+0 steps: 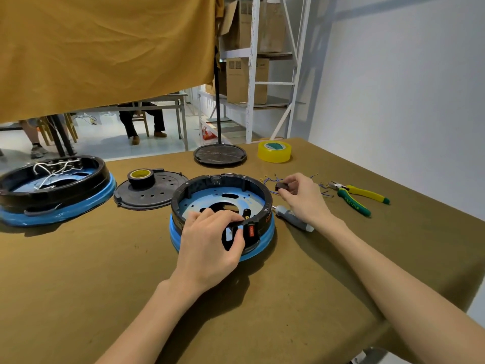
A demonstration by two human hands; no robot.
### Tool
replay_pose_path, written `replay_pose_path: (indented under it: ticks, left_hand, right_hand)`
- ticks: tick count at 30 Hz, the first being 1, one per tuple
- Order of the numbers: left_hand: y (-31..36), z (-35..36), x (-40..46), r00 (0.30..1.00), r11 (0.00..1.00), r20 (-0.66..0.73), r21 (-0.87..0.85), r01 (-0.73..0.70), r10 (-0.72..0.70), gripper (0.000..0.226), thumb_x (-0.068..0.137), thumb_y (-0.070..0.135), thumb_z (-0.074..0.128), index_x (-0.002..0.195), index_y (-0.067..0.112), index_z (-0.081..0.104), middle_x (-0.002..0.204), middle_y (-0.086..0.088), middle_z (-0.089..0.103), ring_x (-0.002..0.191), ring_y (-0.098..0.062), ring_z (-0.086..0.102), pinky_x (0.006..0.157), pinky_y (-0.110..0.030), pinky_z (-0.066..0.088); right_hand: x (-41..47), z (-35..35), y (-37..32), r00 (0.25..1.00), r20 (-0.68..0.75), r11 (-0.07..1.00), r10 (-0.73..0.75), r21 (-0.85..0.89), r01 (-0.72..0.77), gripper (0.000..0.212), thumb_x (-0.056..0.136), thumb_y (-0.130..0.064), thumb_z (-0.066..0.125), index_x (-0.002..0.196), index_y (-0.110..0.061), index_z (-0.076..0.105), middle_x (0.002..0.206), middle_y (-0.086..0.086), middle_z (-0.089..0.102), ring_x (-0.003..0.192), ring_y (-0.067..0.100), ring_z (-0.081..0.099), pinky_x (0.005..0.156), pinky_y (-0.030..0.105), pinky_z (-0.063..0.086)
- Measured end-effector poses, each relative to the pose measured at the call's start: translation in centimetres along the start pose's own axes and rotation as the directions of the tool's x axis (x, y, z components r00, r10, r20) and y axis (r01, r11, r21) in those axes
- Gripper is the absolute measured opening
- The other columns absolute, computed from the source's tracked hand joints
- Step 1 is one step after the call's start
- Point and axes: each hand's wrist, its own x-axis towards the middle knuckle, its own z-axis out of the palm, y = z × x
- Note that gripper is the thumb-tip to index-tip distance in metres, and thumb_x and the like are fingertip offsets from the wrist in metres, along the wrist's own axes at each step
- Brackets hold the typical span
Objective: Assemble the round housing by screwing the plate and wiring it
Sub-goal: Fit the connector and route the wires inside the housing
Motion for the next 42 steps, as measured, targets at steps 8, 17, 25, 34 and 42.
replay_pose_path:
  ticks: [8,17,25,34,42]
  left_hand:
    - [-0.8,-0.4,0.0,0.998,0.986,-0.036,-0.165,0.038,-0.045,0.033,0.087,0.038,0.064,0.118,0.028,0.066,0.108,0.021,0.064,0.11,0.005,0.055,0.1,-0.011,0.032]
    - [-1.5,-0.8,-0.7,1.0,0.989,0.013,-0.15,0.002,0.0,0.038,0.088,0.042,0.063,0.124,0.031,0.064,0.116,0.024,0.065,0.116,0.003,0.055,0.106,-0.02,0.032]
    - [-1.2,-0.8,-0.8,1.0,0.994,0.011,-0.104,-0.017,0.018,0.041,0.087,0.05,0.062,0.122,0.029,0.068,0.115,0.019,0.066,0.113,0.003,0.054,0.106,-0.022,0.032]
    - [-1.0,-0.9,-0.8,0.999,0.996,0.037,-0.092,-0.019,0.022,0.046,0.086,0.048,0.059,0.125,0.026,0.066,0.117,0.016,0.067,0.115,0.0,0.055,0.106,-0.022,0.031]
    - [-0.8,-1.0,-0.8,1.0,0.993,0.019,-0.117,0.01,-0.008,0.051,0.083,0.043,0.066,0.131,0.025,0.059,0.111,0.017,0.066,0.109,0.002,0.055,0.104,-0.022,0.034]
  right_hand:
    - [-7.0,-2.6,-5.5,0.914,0.132,0.884,-0.384,0.338,0.323,0.032,0.094,-0.011,0.071,0.126,-0.019,0.071,0.104,-0.006,0.072,0.088,0.014,0.072,0.078,0.025,0.06]
    - [-9.9,-1.7,-6.2,0.788,0.391,0.879,-0.475,0.182,0.44,0.037,0.097,-0.017,0.067,0.131,-0.031,0.062,0.094,-0.01,0.066,0.084,0.013,0.063,0.074,0.029,0.055]
    - [-10.4,-0.9,-6.1,0.85,0.296,0.896,-0.436,0.232,0.379,0.018,0.091,-0.015,0.075,0.107,-0.02,0.068,0.086,-0.007,0.069,0.078,0.013,0.067,0.071,0.029,0.059]
    - [-10.6,-0.5,-6.7,0.835,0.24,0.868,-0.495,0.176,0.464,0.019,0.089,-0.013,0.076,0.106,-0.017,0.069,0.086,-0.007,0.07,0.079,0.01,0.068,0.071,0.029,0.059]
    - [-10.9,-0.2,-6.6,0.837,0.183,0.856,-0.515,0.159,0.492,0.019,0.09,-0.015,0.078,0.107,-0.016,0.071,0.087,-0.008,0.07,0.08,0.009,0.067,0.071,0.027,0.058]
